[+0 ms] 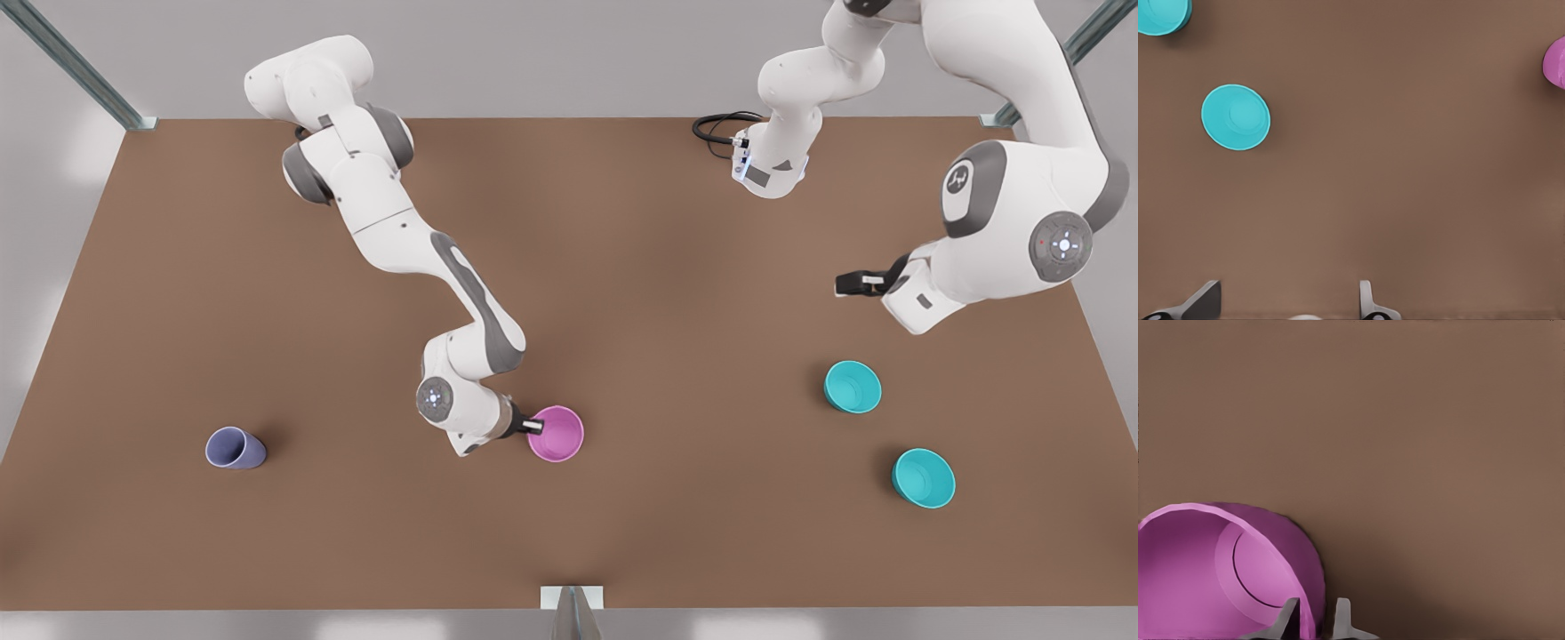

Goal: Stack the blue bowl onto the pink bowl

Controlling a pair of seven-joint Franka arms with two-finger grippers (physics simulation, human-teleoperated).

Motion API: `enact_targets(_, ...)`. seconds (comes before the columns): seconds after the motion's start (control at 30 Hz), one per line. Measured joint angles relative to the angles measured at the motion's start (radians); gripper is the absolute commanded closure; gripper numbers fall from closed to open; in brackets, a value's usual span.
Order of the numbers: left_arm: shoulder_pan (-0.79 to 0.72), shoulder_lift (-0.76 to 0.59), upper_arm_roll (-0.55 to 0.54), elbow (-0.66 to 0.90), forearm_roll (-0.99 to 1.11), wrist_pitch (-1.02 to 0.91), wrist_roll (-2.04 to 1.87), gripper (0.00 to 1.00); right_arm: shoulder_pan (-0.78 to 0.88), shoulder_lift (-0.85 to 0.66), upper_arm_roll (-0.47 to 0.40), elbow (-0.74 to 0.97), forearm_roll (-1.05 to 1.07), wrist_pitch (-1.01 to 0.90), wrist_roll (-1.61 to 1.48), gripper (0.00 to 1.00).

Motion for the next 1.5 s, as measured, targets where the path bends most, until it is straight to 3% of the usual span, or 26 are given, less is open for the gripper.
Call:
enact_targets(0.2, 0.084, 0.022, 0.003, 0.030, -0.057, -0.046, 0.005, 0.00, -0.092, -0.213, -0.010, -0.012, -0.004, -0.131, 0.134, 0.00)
enact_targets(0.33, 0.171, 0.070, 0.003, 0.037, -0.058, -0.013, 0.015, 0.00, -0.392, -0.275, -0.025, 0.041, -0.176, -0.463, 0.107, 0.00)
enact_targets(0.43, 0.260, 0.184, 0.003, 0.032, -0.028, 0.085, 0.038, 0.00, -0.461, -0.386, -0.022, 0.174, -0.305, -0.751, 0.037, 0.00)
enact_targets(0.53, 0.202, 0.235, 0.121, -0.097, -0.009, 0.235, 0.076, 0.00, -0.415, -0.645, -0.033, 0.043, -0.422, -0.926, -0.034, 0.00)
enact_targets(0.63, 0.158, 0.277, 0.205, -0.176, -0.040, 0.381, 0.109, 0.00, -0.372, -0.790, -0.037, -0.112, -0.492, -0.996, -0.094, 0.00)
enact_targets(1.17, 0.152, 0.450, 0.222, -0.296, -0.090, 0.705, 0.230, 0.01, -0.373, -0.819, -0.038, -0.156, -0.542, -1.078, -0.286, 0.00)
enact_targets(1.23, 0.153, 0.457, 0.221, -0.296, -0.098, 0.721, 0.239, 0.12, -0.372, -0.817, -0.038, -0.156, -0.541, -1.081, -0.300, 0.00)
enact_targets(1.27, 0.153, 0.460, 0.221, -0.296, -0.105, 0.727, 0.243, 0.29, -0.372, -0.817, -0.038, -0.155, -0.541, -1.082, -0.307, 0.00)
enact_targets(1.37, 0.154, 0.467, 0.221, -0.296, -0.118, 0.741, 0.254, 0.60, -0.372, -0.816, -0.039, -0.155, -0.541, -1.085, -0.324, 0.00)
enact_targets(1.4, 0.155, 0.467, 0.221, -0.296, -0.119, 0.744, 0.257, 0.79, -0.372, -0.816, -0.040, -0.155, -0.540, -1.086, -0.329, 0.00)
enact_targets(1.5, 0.158, 0.464, 0.221, -0.296, -0.118, 0.751, 0.262, 0.79, -0.372, -0.814, -0.041, -0.156, -0.539, -1.088, -0.342, 0.00)
